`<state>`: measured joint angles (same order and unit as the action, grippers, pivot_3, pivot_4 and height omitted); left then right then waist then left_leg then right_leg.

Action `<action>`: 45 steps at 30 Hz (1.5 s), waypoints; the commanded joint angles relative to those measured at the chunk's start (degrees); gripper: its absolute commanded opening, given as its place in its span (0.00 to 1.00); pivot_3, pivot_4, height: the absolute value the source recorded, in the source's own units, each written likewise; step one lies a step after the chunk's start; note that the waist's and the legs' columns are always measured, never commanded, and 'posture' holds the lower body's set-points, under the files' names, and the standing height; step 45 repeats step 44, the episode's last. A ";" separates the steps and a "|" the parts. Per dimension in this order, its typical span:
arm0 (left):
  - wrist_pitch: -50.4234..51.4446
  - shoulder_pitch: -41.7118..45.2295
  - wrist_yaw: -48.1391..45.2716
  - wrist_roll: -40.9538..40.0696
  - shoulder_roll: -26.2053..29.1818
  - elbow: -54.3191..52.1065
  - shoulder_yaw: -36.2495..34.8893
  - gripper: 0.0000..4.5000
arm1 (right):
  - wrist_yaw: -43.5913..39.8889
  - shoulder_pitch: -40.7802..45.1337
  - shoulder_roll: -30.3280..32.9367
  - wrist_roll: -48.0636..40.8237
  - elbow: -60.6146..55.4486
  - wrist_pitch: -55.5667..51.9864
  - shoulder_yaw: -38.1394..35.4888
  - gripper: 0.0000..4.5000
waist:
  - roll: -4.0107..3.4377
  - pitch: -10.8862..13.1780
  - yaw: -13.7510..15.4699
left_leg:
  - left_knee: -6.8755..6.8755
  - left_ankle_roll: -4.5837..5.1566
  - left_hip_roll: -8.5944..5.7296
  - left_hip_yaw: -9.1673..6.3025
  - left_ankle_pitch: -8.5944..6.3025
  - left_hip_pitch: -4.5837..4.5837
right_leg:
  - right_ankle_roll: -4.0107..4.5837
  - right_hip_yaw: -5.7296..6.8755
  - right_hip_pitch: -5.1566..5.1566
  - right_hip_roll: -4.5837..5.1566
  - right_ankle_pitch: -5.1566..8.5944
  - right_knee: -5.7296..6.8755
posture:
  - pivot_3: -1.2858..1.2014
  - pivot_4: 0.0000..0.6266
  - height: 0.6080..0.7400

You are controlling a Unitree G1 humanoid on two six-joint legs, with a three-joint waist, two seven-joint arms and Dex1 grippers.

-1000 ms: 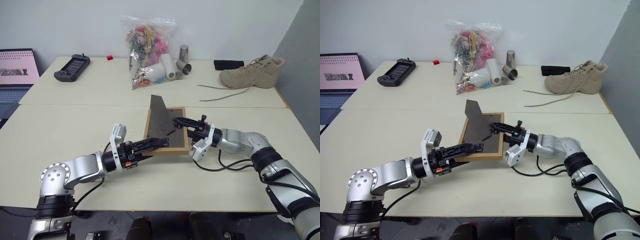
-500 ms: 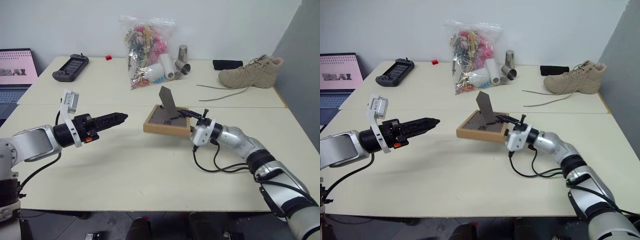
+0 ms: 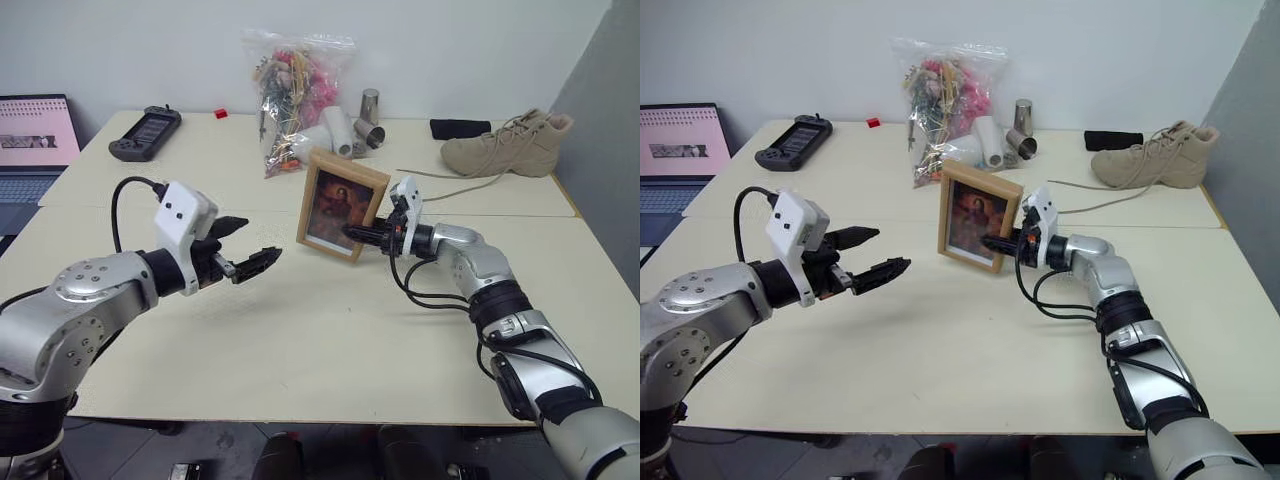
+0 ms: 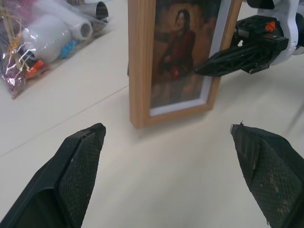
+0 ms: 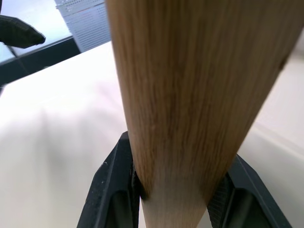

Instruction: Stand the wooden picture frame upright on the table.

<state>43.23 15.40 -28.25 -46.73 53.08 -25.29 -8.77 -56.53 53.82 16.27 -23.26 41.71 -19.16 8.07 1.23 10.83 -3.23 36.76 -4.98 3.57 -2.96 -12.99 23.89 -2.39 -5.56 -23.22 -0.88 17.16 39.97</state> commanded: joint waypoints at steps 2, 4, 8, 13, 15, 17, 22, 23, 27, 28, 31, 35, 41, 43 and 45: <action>-2.15 -1.54 -1.22 3.84 -2.32 -1.14 0.22 1.00 | -3.23 4.13 -0.23 -0.26 4.35 -5.02 -2.89 0.30 | 0.00 0.00 -0.05 | 0.00 0.00 0.01 0.00 0.00 0.01 | 0.00 0.01 -0.01 -0.01 0.00 0.02 | 0.52 0.24 1.00; -2.47 -2.07 -2.04 5.35 -2.76 -1.47 0.73 1.00 | -2.93 5.23 -0.60 0.67 7.56 -4.99 -3.36 0.30 | 0.00 0.00 -0.06 | 0.01 0.00 0.01 -0.01 0.00 0.00 | 0.00 0.01 -0.02 -0.02 0.00 0.03 | 0.52 0.24 1.00; -3.17 -2.78 -3.42 7.87 -3.43 -1.49 1.49 1.00 | -3.27 6.29 -1.16 3.28 11.30 -3.82 -3.31 0.30 | 0.01 0.00 -0.09 | 0.01 0.00 0.01 -0.01 0.00 0.00 | 0.00 0.00 -0.01 -0.02 0.00 0.03 | 0.52 0.24 1.00; -2.82 -2.58 -3.53 9.54 -5.16 -1.37 1.85 1.00 | -2.56 6.53 -2.14 5.78 13.57 -2.91 -3.29 0.30 | 0.03 -0.03 -0.11 | 0.02 0.00 0.02 -0.01 0.00 -0.03 | -0.01 0.01 0.01 -0.02 0.00 0.04 | 0.52 0.24 1.00; -2.68 -2.54 -3.68 10.01 -5.80 -1.24 1.68 1.00 | -2.49 6.84 -2.56 6.08 13.53 -2.78 -3.73 0.30 | 0.03 -0.03 -0.12 | 0.02 0.00 0.02 -0.02 0.00 -0.05 | -0.01 0.01 0.03 -0.02 0.00 0.05 | 0.52 0.24 1.00; -2.52 -2.46 -3.98 10.42 -6.20 -1.15 1.57 1.00 | -1.79 7.09 -2.90 6.31 13.72 -2.88 -4.56 0.49 | 0.03 -0.03 -0.19 | 0.03 0.00 0.03 -0.02 0.00 -0.06 | -0.01 0.01 0.03 -0.03 0.00 0.08 | 0.52 0.24 1.00; -2.09 -1.97 -4.89 11.25 -6.33 -0.64 1.70 1.00 | -4.81 5.98 -2.15 7.77 12.48 -3.50 -4.06 0.76 | 0.02 -0.02 -0.17 | 0.02 0.00 0.02 -0.02 0.00 -0.02 | -0.01 0.01 0.01 -0.03 0.00 0.06 | 0.52 0.24 1.00; -2.21 -1.85 -5.14 11.45 -6.35 -0.22 1.59 1.00 | -5.21 5.62 -1.66 7.70 11.99 -4.14 -4.23 0.82 | 0.03 -0.02 -0.17 | 0.01 0.00 0.02 -0.02 0.00 -0.02 | -0.01 0.01 0.01 -0.03 0.00 0.05 | 0.52 0.24 1.00; -2.85 -1.37 -6.02 12.98 -6.27 1.28 1.59 1.00 | -6.27 2.74 0.83 7.59 7.38 -6.73 -4.56 0.99 | 0.02 -0.02 -0.15 | 0.02 0.00 0.02 -0.02 0.00 -0.01 | -0.01 0.02 0.01 -0.02 0.00 0.05 | 0.52 0.24 1.00; -2.95 -1.23 -6.20 13.26 -6.33 1.61 1.64 1.00 | -6.75 1.52 1.62 7.51 5.34 -7.62 -4.44 0.99 | 0.02 -0.02 -0.15 | 0.02 0.00 0.01 -0.02 0.00 -0.01 | -0.01 0.02 0.01 -0.02 0.00 0.05 | 0.52 0.24 1.00; -3.32 -0.56 -6.63 14.44 -6.73 3.61 1.79 1.00 | -7.10 -4.95 5.57 6.54 -5.25 -11.75 -4.88 0.99 | 0.02 -0.02 0.02 | 0.02 0.00 0.01 -0.03 0.00 0.00 | -0.01 0.03 0.01 -0.02 0.00 0.04 | 0.52 0.24 1.00; -3.09 0.02 -6.22 15.62 -7.94 7.67 1.44 1.00 | -3.21 -15.02 10.31 5.84 -23.18 -13.53 -7.20 0.99 | 0.02 -0.02 0.15 | 0.02 0.00 0.01 -0.04 0.00 0.03 | -0.02 0.03 0.02 -0.01 0.01 0.01 | 0.52 0.24 1.00; -5.65 2.90 -4.73 18.26 -12.06 15.16 0.77 1.00 | 3.94 -26.32 12.07 1.87 -47.04 -18.37 -11.11 0.99 | 0.01 -0.02 -0.44 | 0.01 0.00 0.03 -0.05 0.00 -0.02 | -0.03 0.00 0.01 -0.06 0.01 0.06 | 0.52 0.24 1.00; -5.97 3.68 -4.30 18.30 -13.16 17.06 -0.33 1.00 | 6.58 -27.55 11.38 0.70 -51.24 -20.32 -11.88 0.99 | 0.01 -0.02 -0.53 | 0.04 0.00 0.04 -0.07 0.00 -0.02 | -0.03 0.01 0.01 -0.08 0.01 0.11 | 0.52 0.24 1.00; -6.00 4.06 -4.35 17.94 -13.77 17.84 -0.86 1.00 | 7.58 -28.18 11.02 0.01 -52.93 -21.34 -11.94 0.99 | 0.01 -0.02 -0.53 | 0.04 0.00 0.04 -0.08 0.00 -0.03 | -0.03 0.01 0.01 -0.08 0.01 0.11 | 0.52 0.24 1.00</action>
